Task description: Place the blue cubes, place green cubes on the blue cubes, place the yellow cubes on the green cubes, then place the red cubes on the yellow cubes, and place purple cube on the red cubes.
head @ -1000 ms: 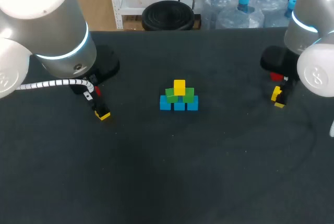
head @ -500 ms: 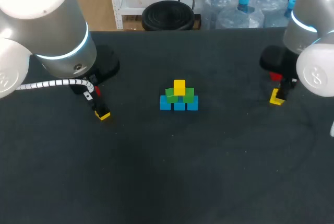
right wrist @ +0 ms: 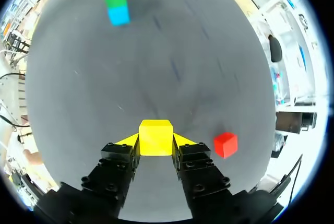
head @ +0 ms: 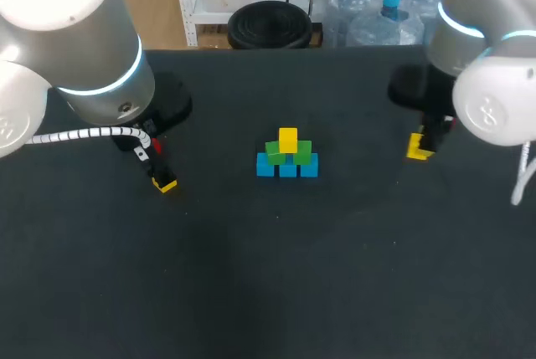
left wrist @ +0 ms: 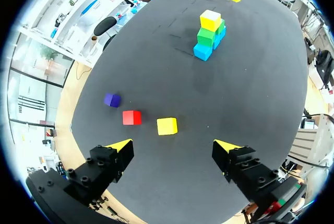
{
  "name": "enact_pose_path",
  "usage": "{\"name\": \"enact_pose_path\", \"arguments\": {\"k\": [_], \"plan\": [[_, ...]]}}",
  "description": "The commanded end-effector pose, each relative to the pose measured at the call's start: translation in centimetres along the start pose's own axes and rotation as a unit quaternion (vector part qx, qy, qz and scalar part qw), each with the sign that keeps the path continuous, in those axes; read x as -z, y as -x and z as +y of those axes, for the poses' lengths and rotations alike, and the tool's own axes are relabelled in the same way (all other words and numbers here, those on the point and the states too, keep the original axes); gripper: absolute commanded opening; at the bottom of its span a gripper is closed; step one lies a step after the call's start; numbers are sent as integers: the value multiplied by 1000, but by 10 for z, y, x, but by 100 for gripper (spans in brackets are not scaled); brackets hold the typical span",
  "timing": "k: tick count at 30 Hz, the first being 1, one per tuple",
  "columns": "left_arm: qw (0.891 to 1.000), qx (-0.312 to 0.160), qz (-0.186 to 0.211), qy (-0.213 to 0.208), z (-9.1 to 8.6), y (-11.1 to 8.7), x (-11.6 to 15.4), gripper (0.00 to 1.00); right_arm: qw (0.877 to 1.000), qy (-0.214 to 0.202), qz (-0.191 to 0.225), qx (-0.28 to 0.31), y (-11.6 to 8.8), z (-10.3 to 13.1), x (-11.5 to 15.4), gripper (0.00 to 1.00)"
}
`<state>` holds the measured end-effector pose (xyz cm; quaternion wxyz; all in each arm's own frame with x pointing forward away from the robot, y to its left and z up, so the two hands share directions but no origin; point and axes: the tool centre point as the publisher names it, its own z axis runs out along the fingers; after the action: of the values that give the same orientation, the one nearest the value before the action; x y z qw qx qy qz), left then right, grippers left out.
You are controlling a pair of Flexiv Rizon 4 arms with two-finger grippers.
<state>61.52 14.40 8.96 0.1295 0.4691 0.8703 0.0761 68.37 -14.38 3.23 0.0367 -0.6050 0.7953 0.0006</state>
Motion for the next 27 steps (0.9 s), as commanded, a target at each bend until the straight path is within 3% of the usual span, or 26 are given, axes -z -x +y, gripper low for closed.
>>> {"name": "enact_pose_path", "arguments": {"k": [1, 6, 18, 27], "plan": [[1000, -1, 0, -2, 2, 0, 0, 100, 1000, 12, -3, 25, 23, 7, 22, 13], [1000, -1, 0, -2, 2, 0, 0, 100, 998, 10, -8, 60, 53, 17, 36, 22], [1000, -1, 0, -2, 2, 0, 0, 100, 996, 33, -35, 78, 92, 27, 35, 17], [1000, -1, 0, -2, 2, 0, 0, 100, 995, 29, -29, 96, 118, 28, 40, 14]]}}
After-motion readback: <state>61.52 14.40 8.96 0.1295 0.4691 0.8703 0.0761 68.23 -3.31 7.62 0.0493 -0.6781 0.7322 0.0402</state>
